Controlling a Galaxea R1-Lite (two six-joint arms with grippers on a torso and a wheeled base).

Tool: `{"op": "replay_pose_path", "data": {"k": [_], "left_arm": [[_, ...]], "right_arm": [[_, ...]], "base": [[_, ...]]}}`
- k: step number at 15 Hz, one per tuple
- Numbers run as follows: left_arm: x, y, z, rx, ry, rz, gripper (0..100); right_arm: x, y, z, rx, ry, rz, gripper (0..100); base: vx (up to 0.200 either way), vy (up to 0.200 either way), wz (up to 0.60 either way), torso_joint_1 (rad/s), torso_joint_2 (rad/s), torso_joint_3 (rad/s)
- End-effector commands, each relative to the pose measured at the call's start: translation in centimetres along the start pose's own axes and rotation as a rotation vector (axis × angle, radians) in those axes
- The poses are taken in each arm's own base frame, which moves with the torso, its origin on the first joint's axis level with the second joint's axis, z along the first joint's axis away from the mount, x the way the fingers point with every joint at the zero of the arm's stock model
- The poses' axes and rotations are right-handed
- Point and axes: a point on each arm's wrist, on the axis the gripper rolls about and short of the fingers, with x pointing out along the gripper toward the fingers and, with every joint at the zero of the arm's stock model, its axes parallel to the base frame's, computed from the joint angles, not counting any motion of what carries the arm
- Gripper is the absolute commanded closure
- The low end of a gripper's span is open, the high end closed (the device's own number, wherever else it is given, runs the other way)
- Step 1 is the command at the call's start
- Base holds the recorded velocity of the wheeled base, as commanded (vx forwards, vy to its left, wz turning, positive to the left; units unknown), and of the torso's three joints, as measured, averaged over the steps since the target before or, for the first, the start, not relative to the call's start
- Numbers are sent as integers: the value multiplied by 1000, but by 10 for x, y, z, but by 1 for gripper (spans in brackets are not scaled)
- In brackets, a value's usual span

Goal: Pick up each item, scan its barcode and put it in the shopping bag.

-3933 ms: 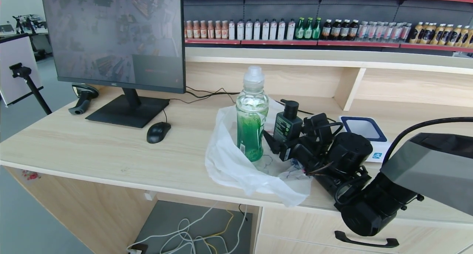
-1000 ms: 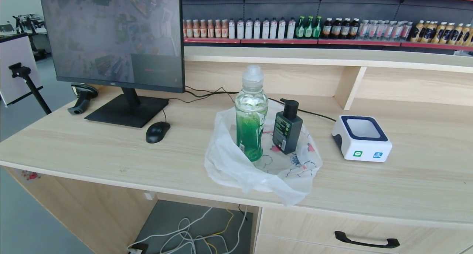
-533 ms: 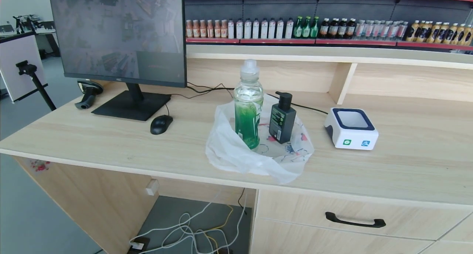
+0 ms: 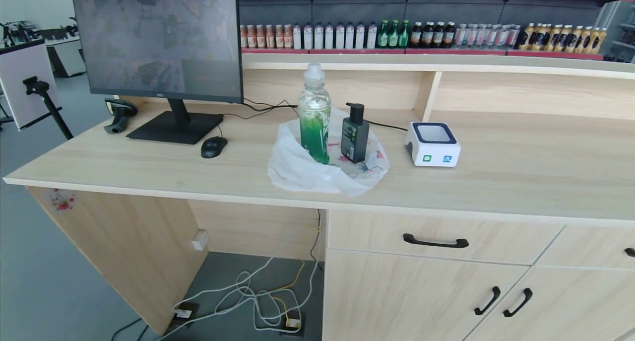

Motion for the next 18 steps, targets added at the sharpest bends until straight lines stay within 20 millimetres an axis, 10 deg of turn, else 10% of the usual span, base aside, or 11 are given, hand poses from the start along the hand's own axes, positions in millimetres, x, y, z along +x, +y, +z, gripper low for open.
{"op": "replay_pose_path", "data": {"k": [1,18], "left_arm": [[0,0,0,2,-2,0,0],[0,0,0,-1,-2,0,0]], "right_arm": [[0,0,0,-5,1,0,0],[0,0,0,-10,1,0,0]], "base": [[0,0,-600,2,-2,2],[0,-188,0,5,1,3]]}}
